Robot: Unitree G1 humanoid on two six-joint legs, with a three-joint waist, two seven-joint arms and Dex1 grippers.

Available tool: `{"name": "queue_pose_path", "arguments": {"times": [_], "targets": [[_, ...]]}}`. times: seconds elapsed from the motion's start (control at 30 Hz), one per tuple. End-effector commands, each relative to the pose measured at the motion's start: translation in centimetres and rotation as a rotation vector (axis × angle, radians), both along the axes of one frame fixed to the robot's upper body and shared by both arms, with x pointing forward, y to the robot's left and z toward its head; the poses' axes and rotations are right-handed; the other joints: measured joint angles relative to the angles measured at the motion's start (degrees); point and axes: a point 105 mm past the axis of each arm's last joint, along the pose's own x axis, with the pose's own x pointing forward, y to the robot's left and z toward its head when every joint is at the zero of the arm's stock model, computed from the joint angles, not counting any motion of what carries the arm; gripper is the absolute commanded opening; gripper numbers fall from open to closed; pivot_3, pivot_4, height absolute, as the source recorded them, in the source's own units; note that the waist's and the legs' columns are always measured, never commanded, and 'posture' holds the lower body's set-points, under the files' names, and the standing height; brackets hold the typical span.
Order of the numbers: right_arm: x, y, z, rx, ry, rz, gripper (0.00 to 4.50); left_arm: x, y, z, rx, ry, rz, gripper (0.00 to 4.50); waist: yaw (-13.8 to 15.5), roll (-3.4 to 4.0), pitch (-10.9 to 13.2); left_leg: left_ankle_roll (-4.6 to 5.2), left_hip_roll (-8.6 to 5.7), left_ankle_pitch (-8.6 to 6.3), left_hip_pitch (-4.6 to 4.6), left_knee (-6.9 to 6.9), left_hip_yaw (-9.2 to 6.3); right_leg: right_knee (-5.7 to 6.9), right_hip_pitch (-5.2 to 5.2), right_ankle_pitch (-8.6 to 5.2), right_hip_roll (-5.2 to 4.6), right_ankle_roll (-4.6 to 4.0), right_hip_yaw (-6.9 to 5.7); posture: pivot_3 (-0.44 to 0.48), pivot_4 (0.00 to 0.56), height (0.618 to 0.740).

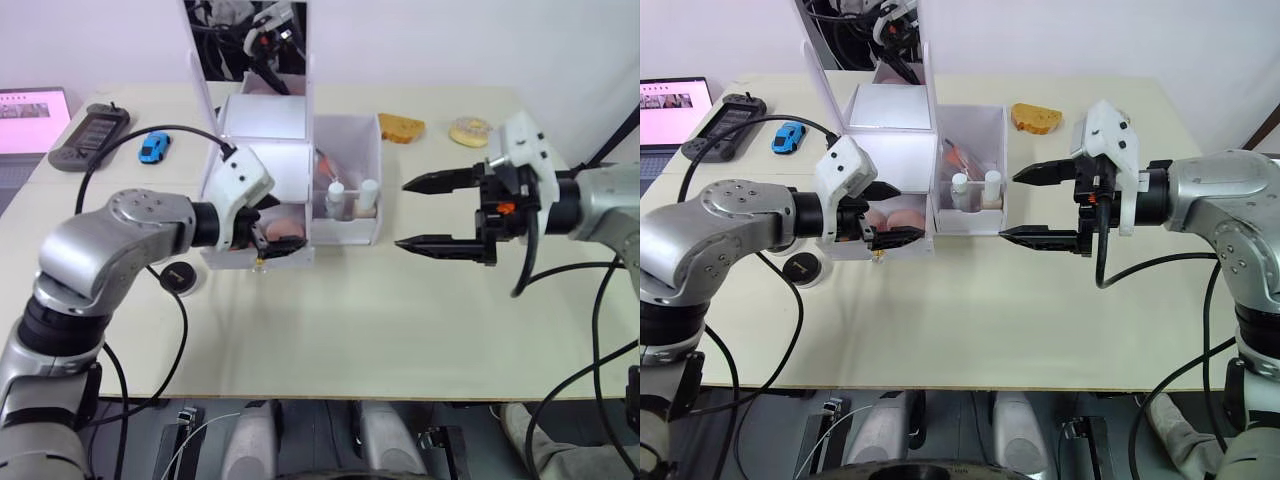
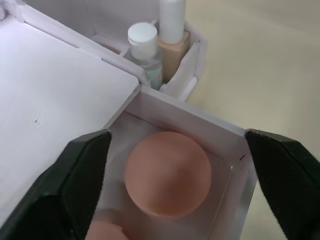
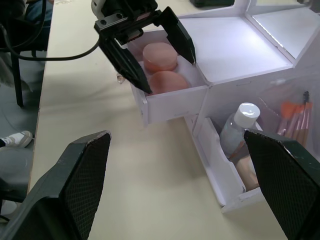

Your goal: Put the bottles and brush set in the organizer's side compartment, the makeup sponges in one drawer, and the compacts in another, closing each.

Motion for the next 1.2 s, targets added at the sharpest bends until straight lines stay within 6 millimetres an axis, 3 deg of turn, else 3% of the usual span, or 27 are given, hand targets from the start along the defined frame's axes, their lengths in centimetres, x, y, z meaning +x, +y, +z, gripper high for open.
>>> {"name": "queue_pose_path", "arguments": {"times": [0.03, 0.2, 0.33, 0.47, 0.57, 0.8, 1.0, 1.2], "targets": [[-0.2, -0.1, 1.0, -0.004, -0.049, 0.007, 4.5, -0.5, 0.2, 2.1, -0.028, -0.058, -0.006, 4.46, -0.05, 0.0, 0.0, 0.0, 0.0, 0.0, 0.0, 0.0, 0.0, 0.0, 0.01, 0.0, 0.0, 0.0, 0.0, 0.0, 0.15, 0.738], [-0.2, 0.0, 0.9, -0.002, -0.039, 0.027, 4.5, -1.1, 0.9, 3.5, -0.071, -0.091, -0.009, 4.46, -0.11, 0.0, 0.0, 0.0, 0.0, 0.0, 0.0, -0.02, -0.01, 0.0, 0.0, 0.01, 0.0, 0.03, 0.0, 0.0, 0.15, 0.738], [-0.1, 0.0, 0.8, -0.006, -0.034, 0.044, 4.5, -2.7, 1.7, 5.2, -0.133, -0.159, -0.066, 4.46, -0.29, 0.0, 0.0, 0.0, 0.0, 0.0, 0.01, -0.01, -0.01, 0.0, 0.01, 0.02, 0.0, 0.05, 0.0, 0.0, 0.15, 0.738], [0.4, -0.4, 1.1, -0.007, -0.038, 0.058, 4.5, -4.1, 3.6, 6.7, -0.158, -0.259, -0.048, 4.46, -0.34, 0.0, 0.0, 0.0, 0.01, 0.0, 0.02, -0.02, 0.0, 0.0, 0.0, 0.0, 0.0, 0.01, 0.0, 0.0, 0.15, 0.738], [1.3, -0.8, 1.5, -0.009, -0.063, 0.043, 4.5, -5.1, 5.2, 5.5, -0.17, -0.237, -0.007, 3.62, -0.36, 0.01, -0.01, 0.0, 0.01, 0.0, 0.02, 0.0, 0.0, 0.01, 0.01, 0.0, -0.01, -0.01, 0.0, 0.0, 0.15, 0.738], [2.6, -0.6, 2.4, 0.026, -0.088, 0.054, 4.5, -7.8, 8.3, 0.6, -0.248, -0.182, 0.142, 0.07, -0.32, 0.02, -0.01, 0.0, 0.03, 0.0, 0.06, -0.05, 0.1, -0.01, -0.03, 0.0, -0.06, -0.04, 0.04, 0.0, 0.15, 0.738], [2.9, -0.1, 2.7, 0.029, -0.094, 0.079, 4.5, -8.4, 8.3, -3.0, -0.288, -0.186, 0.254, 0.07, 0.09, 0.01, -0.01, -0.01, 0.0, -0.01, 0.07, 0.12, 0.1, -0.08, 0.13, 0.08, -0.12, -0.19, 0.03, 0.0, 0.15, 0.738], [2.7, 0.4, 2.9, 0.028, -0.096, 0.087, 4.5, -7.9, 7.7, -5.3, -0.279, -0.257, 0.347, 0.07, -0.05, 0.02, -0.02, -0.01, 0.0, -0.01, 0.08, 0.12, 0.12, -0.16, 0.17, 0.13, -0.11, -0.28, 0.03, 0.0, 0.15, 0.738]]}}
